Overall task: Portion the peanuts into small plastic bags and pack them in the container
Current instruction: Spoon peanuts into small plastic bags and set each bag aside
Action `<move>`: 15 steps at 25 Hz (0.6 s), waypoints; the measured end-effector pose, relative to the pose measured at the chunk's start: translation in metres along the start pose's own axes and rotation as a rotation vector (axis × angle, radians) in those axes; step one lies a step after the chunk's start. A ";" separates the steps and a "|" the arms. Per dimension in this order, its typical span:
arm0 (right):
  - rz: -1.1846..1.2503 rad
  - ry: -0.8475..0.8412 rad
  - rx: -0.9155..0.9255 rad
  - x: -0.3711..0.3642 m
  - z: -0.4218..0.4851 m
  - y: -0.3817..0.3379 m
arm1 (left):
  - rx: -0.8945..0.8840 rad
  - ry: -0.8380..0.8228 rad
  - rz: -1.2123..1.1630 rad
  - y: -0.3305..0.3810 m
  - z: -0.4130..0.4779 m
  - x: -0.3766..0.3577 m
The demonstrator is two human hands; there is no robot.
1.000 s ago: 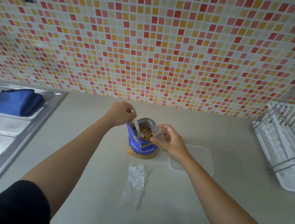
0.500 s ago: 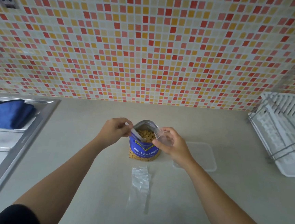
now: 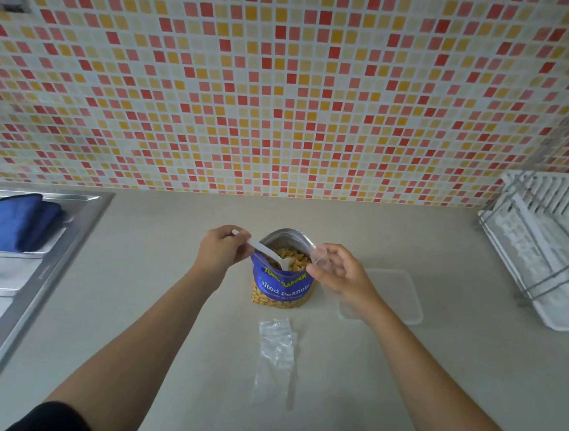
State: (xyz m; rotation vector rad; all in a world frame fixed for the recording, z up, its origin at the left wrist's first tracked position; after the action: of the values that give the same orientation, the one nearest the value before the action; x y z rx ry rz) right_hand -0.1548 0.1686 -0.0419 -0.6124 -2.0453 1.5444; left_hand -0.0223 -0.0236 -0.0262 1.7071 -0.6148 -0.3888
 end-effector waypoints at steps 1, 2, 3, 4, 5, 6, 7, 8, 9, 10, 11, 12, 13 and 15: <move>0.010 0.000 -0.004 0.001 0.000 0.001 | 0.020 0.008 -0.024 -0.001 0.001 0.001; 0.011 0.007 -0.005 0.002 0.000 0.001 | 0.039 0.027 -0.055 -0.002 0.003 0.001; 0.004 0.027 -0.001 0.004 0.000 0.000 | 0.059 0.053 -0.089 -0.003 0.005 0.003; -0.021 0.058 0.004 0.006 0.001 -0.002 | 0.077 0.079 -0.123 -0.004 0.007 0.004; -0.063 0.093 0.011 0.009 0.000 -0.005 | 0.088 0.102 -0.145 -0.004 0.009 0.006; -0.122 0.129 0.025 0.011 0.001 -0.010 | 0.094 0.116 -0.164 -0.005 0.011 0.008; -0.191 0.157 0.052 0.013 0.000 -0.015 | 0.099 0.122 -0.177 -0.007 0.013 0.010; -0.270 0.178 0.087 0.014 0.000 -0.021 | 0.105 0.129 -0.187 -0.008 0.015 0.012; -0.358 0.191 0.121 0.013 -0.001 -0.026 | 0.109 0.140 -0.189 -0.007 0.016 0.014; -0.453 0.203 0.154 0.011 -0.001 -0.032 | 0.109 0.153 -0.191 -0.004 0.017 0.016; -0.547 0.216 0.186 0.008 0.000 -0.036 | 0.097 0.161 -0.193 0.000 0.020 0.018; -0.629 0.234 0.216 0.004 0.002 -0.040 | 0.079 0.161 -0.198 0.006 0.023 0.019; -0.688 0.252 0.240 0.001 0.003 -0.043 | 0.057 0.159 -0.205 0.013 0.025 0.020; -0.726 0.278 0.262 -0.007 0.007 -0.047 | 0.021 0.158 -0.212 0.030 0.029 0.023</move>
State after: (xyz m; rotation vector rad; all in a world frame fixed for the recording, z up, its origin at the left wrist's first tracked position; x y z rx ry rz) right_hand -0.1565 0.1470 0.0012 0.0331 -1.5615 1.1715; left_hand -0.0257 -0.0647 -0.0021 1.8092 -0.3253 -0.3933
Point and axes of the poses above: each hand's wrist, its own z-axis towards the middle knuckle, its own x-axis out of the back of the hand, y = z × x, the point moved 4 cm from there along z, towards the middle knuckle, and after that the axes turned 5 degrees about -x, right-handed, at the moved point
